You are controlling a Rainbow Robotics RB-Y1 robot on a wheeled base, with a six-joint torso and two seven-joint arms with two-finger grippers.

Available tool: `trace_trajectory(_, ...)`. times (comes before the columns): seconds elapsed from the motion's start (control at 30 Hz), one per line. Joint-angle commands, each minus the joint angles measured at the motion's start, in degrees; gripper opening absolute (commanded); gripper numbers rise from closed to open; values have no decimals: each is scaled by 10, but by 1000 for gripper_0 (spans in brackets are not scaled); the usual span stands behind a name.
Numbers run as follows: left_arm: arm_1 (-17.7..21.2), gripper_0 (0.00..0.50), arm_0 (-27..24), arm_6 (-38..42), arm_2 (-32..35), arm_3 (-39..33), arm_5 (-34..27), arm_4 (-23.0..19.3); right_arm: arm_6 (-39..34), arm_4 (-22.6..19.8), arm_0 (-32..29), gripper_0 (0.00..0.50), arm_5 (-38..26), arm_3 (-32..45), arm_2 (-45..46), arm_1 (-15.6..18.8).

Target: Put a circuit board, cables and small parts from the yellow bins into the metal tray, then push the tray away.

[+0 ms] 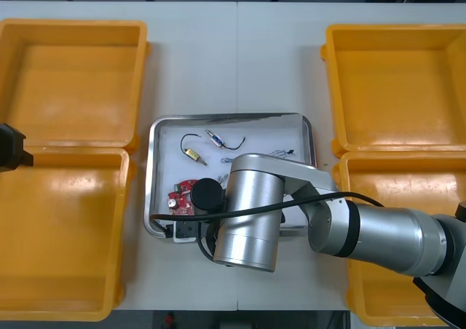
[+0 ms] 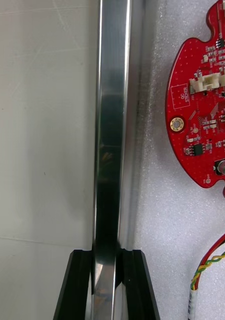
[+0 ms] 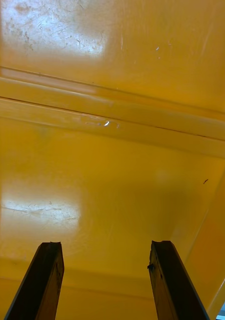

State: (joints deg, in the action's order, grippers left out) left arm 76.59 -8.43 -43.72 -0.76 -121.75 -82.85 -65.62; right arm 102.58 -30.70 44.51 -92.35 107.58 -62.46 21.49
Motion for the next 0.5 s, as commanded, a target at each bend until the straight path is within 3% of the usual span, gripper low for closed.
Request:
trace_trajectory(0.03, 25, 500, 5, -12, 12, -11, -1, 0, -5, 14, 15, 14, 3, 7, -8, -14)
trace_trajectory(0.2, 25, 500, 5, -12, 12, -11, -1, 0, -5, 39, 21, 11, 2, 11, -7, -5)
trace_trajectory(0.5, 25, 500, 5, -12, 12, -11, -1, 0, -10, 40, 66, 0, 3, 11, -6, 20)
